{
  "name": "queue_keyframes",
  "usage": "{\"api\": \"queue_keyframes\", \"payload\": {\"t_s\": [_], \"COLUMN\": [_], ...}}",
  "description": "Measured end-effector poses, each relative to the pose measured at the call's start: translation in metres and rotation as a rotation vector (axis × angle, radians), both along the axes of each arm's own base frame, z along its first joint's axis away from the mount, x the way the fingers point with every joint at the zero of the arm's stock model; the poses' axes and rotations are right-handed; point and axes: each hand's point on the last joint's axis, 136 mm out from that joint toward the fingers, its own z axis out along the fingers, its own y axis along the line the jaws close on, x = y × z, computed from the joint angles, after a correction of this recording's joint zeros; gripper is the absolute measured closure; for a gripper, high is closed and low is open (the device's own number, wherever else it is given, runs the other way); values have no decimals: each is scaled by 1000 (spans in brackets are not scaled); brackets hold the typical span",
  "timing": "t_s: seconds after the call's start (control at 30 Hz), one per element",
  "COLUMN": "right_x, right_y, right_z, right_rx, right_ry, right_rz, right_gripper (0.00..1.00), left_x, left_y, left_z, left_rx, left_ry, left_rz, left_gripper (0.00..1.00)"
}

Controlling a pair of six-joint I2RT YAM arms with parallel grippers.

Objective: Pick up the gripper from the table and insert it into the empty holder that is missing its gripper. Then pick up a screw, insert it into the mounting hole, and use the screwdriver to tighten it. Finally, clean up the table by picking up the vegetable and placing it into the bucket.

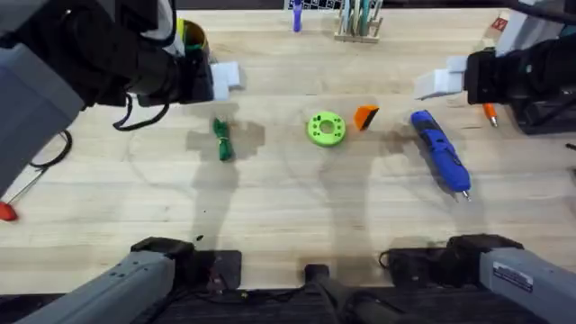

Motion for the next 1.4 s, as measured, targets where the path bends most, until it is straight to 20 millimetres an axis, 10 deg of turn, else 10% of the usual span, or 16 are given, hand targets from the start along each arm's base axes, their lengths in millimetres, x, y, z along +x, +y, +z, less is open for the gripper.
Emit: {"api": "queue_keyframes", "payload": {"t_s": [0.23, 0.5, 1.4], "right_x": [0, 0, 0], "right_y": [0, 0, 0], "right_z": [0, 0, 0], "right_rx": [0, 0, 0], "right_ry": [0, 0, 0], "right_rz": [0, 0, 0], "right_gripper": [10, 13, 10], "left_x": [28, -3, -88], "left_y": [-9, -19, -74], "left_z": [32, 86, 38], "left_rx": [-38, -81, -231], "left_ry": [-185, -488, -1094], "left_rz": [-19, -82, -617], "left_gripper": [15, 15, 15]}}
